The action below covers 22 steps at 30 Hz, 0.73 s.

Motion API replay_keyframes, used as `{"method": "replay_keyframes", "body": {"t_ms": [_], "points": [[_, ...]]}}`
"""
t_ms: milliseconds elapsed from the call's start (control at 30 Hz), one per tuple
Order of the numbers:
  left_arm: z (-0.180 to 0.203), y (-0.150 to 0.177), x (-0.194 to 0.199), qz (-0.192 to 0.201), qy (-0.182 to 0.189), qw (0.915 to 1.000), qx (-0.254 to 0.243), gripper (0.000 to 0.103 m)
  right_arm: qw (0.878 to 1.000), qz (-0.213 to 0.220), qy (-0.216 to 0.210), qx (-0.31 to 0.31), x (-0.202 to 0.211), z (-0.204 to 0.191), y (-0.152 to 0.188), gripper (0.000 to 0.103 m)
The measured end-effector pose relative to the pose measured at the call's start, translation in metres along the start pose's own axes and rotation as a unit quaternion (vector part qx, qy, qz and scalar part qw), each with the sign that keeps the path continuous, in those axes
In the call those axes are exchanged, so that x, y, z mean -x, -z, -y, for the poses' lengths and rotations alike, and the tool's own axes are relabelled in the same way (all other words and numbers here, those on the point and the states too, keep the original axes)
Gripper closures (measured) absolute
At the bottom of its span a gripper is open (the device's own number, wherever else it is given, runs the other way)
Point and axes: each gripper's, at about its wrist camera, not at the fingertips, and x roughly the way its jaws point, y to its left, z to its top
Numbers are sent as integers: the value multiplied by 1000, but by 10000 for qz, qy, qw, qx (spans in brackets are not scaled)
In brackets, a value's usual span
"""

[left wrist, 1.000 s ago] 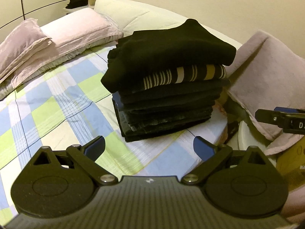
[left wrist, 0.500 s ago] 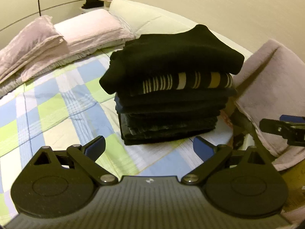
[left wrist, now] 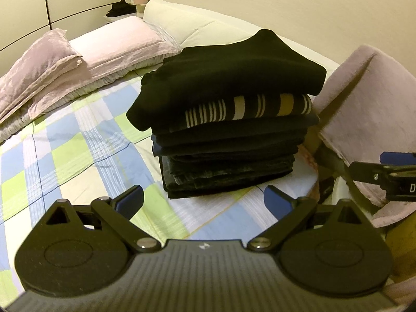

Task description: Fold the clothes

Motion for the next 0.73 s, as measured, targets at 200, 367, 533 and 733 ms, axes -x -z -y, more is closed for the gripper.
{"method": "replay_keyframes", "body": {"t_ms": [200, 367, 533, 733], "points": [[2, 4, -1, -57, 34, 10000, -56, 5, 9998, -138, 120, 74, -1, -3, 2, 12], [1, 5, -1, -76, 51, 9999, -58, 5, 9995, -287, 137, 70, -5, -5, 3, 12], [-2, 6, -1, -80, 57, 9999, -29, 5, 9994, -339, 101, 69, -6, -9, 5, 12], [-4, 7, 1, -20, 38, 10000, 1, 5, 9993, -351, 72, 97, -7, -13, 5, 12]]}}
